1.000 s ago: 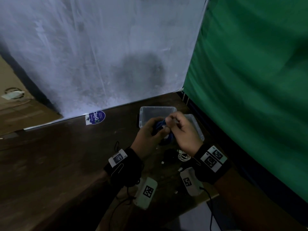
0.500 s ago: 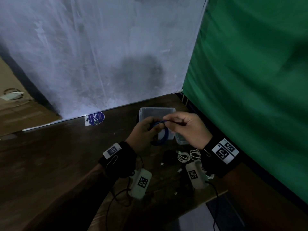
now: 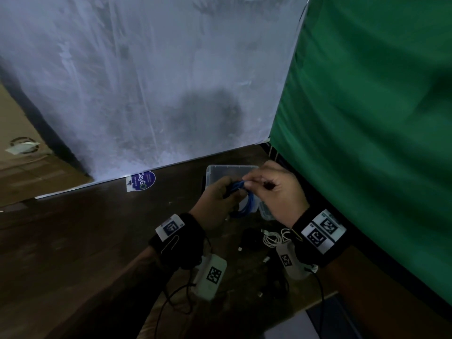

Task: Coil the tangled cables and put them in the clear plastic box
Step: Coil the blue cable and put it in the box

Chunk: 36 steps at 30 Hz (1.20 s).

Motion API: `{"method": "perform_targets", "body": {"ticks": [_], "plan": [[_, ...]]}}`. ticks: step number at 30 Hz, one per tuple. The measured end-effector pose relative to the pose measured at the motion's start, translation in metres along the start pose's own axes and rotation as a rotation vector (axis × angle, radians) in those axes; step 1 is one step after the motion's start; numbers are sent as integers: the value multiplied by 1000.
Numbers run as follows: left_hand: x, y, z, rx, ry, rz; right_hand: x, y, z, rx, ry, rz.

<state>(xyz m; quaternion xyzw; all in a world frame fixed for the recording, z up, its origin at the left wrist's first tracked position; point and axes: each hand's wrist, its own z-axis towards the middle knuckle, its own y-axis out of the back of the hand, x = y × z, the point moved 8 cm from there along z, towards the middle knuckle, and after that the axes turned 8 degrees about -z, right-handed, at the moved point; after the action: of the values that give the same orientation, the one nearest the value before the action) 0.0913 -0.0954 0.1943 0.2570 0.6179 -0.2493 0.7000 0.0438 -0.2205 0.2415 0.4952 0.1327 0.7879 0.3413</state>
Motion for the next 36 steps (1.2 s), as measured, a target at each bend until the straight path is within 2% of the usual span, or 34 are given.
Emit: {"method": "perform_targets", "body": {"ticks": [3, 5, 11, 14, 19, 22, 25, 27, 32, 36], "plan": [[4, 0, 3, -63, 4, 23, 8, -1, -5, -73, 117, -110], [7, 0, 5, -77, 13, 19, 8, -2, -7, -80, 137, -96], [5, 3, 6, -98, -3, -7, -19, -6, -6, -20, -156, 197], [-3, -1, 8, -89, -39, -67, -15, -6, -4, -8, -155, 222], [3, -2, 8, -24, 2, -152, -18, 1, 1, -71, -123, 192], [4, 3, 9, -39, -14, -57, -25, -3, -3, -86, -229, 345], [6, 2, 7, -30, -29, -66, -39, -16, -5, 42, -414, 482], [10, 2, 6, -34, -27, -88, -42, -19, -5, 138, -419, 436], [21, -3, 5, -79, 3, -134, -35, -11, -3, 152, -328, 306], [24, -3, 8, -100, -3, -37, -42, -20, -10, 276, -382, 420]]}}
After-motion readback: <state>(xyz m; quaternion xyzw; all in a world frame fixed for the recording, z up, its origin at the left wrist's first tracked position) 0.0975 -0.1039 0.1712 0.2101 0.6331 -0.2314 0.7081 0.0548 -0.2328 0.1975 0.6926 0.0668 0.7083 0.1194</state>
